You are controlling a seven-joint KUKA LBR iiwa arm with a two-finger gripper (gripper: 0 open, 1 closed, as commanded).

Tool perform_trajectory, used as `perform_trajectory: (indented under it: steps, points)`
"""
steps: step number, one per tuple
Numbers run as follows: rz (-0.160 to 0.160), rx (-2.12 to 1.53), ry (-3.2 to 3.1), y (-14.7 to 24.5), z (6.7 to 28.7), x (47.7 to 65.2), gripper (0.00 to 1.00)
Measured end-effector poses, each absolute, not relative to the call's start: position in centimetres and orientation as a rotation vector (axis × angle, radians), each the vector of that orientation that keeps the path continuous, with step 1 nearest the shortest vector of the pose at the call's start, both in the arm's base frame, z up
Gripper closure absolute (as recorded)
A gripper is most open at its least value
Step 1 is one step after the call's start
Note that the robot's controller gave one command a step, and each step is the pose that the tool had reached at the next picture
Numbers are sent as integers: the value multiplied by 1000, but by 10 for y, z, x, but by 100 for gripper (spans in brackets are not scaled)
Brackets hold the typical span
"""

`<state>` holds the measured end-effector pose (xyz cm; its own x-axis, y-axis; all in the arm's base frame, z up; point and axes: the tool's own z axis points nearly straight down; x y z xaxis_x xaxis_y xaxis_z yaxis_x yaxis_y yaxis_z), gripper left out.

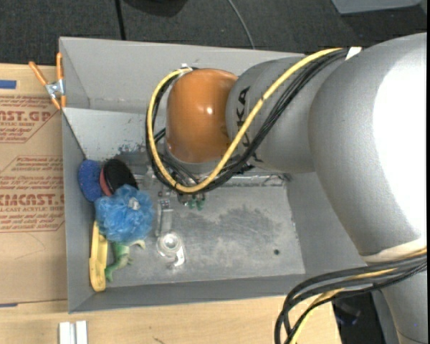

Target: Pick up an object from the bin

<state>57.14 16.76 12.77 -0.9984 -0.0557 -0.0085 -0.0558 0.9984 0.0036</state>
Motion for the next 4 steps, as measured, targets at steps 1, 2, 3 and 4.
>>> perform_trajectory:
  steps: [1, 2, 3, 4]
  points:
    - [2, -190, 3135, 188, 126, 559, 0]
    - [11, -240, 3112, 189, 81, 559, 100]
    - [11, -240, 3113, 189, 81, 559, 100]
    - [11, -240, 3113, 189, 81, 559, 100]
